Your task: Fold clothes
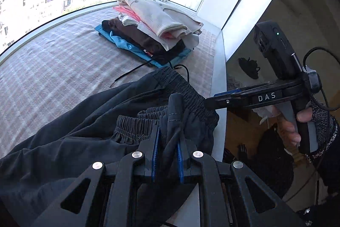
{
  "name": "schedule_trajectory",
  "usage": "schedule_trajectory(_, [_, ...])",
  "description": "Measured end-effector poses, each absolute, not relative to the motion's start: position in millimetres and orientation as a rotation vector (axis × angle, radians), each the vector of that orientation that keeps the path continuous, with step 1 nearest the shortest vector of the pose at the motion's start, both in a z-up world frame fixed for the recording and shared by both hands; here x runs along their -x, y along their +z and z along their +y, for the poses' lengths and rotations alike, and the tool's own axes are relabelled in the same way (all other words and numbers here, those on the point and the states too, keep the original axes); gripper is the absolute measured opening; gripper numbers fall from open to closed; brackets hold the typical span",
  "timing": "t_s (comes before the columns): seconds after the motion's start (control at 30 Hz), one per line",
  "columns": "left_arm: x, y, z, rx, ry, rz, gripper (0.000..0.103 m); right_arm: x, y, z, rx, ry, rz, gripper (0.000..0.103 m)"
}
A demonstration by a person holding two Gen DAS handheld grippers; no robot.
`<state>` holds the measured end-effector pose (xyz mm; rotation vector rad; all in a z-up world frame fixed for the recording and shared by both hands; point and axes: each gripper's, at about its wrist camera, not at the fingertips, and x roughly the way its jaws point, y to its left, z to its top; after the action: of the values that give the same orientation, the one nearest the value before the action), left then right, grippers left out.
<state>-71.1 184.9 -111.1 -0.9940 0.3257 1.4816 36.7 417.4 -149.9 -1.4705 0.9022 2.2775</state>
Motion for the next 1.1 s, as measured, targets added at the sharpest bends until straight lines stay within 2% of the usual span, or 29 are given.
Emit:
schedule_trajectory(0.1, [34, -147, 199, 1.022, 1.425, 0.365, 0.013, -54, -164, 424, 1.457, 2.289, 1.031, 0.043])
schedule_trajectory(0.17, [29, -160, 193, 1.031, 1.443, 0.379, 0.013, -46, -169, 417, 1.502, 2.309, 1.029, 0.043])
schedule_trajectory(0.27, [39, -163, 178, 1.094, 1.42, 0.337, 0.022, -33, -178, 406, 1.57, 2.337, 1.024, 0.043])
schedule_trajectory(0.33, [43, -161, 168, 1.133, 1.413, 0.312, 0.034, -20, -187, 400, 1.618, 2.339, 1.017, 0.043])
schedule_trajectory(0.47, [47, -147, 144, 1.175, 1.396, 0.281, 0.042, -6, -193, 391, 1.652, 2.343, 0.957, 0.043])
schedule_trajectory(0.6, [62, -125, 111, 1.152, 1.457, 0.305, 0.044, 3, -181, 384, 1.569, 2.44, 0.999, 0.043])
schedule_trajectory(0.73, [93, -118, 67, 1.165, 1.555, 0.317, 0.044, 21, -193, 362, 1.689, 2.459, 0.898, 0.043])
schedule_trajectory(0.97, [138, -153, -9, 1.285, 1.701, 0.409, 0.044, 27, -223, 355, 1.767, 2.393, 0.835, 0.043])
schedule_trajectory(1.1, [162, -176, -39, 1.376, 1.772, 0.404, 0.044, 34, -229, 338, 1.83, 2.425, 0.636, 0.031])
